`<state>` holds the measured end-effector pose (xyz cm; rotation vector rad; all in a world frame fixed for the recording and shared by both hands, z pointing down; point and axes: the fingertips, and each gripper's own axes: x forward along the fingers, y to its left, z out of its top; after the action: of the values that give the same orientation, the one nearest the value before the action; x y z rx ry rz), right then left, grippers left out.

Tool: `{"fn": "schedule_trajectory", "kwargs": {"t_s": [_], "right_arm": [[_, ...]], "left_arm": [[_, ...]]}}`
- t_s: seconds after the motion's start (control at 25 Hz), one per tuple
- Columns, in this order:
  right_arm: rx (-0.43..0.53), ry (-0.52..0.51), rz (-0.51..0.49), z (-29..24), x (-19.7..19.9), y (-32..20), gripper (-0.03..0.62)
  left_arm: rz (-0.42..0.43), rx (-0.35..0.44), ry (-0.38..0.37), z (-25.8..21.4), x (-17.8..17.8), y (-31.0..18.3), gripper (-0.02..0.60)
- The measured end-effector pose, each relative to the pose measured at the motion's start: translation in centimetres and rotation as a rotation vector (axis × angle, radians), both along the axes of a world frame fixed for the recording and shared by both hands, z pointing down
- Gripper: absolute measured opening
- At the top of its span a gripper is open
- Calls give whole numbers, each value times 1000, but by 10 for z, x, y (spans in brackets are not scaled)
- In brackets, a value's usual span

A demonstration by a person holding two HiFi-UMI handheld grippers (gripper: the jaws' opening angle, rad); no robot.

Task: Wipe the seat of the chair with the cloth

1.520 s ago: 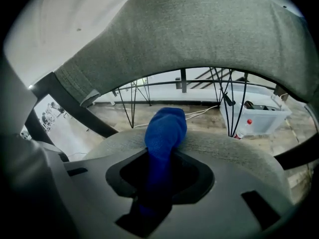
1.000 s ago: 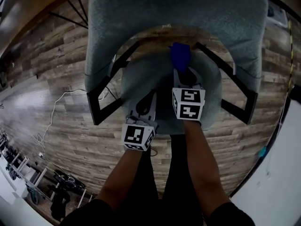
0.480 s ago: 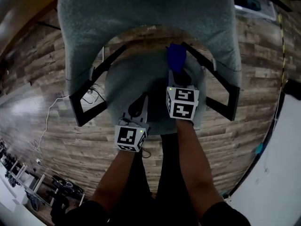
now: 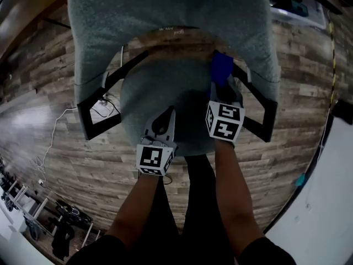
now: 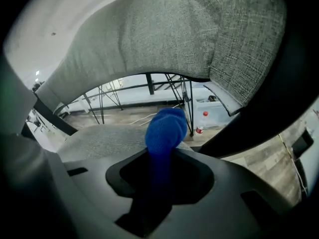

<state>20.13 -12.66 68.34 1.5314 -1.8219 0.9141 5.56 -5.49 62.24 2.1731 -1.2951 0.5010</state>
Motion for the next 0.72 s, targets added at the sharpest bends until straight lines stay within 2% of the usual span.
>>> {"fn": "schedule_trajectory", "kwargs": {"t_s": [0.28, 0.52, 0.72], "right_arm": [[55, 20, -63, -21, -10, 5, 114], [23, 6, -145, -24, -62, 24, 114], [8, -43, -231, -27, -129, 44, 114]], "left_arm": [[-89, -4, 28, -7, -2, 10, 2], [-84, 28, -15, -9, -35, 18, 2], [-123, 31, -11, -18, -73, 24, 2]]}}
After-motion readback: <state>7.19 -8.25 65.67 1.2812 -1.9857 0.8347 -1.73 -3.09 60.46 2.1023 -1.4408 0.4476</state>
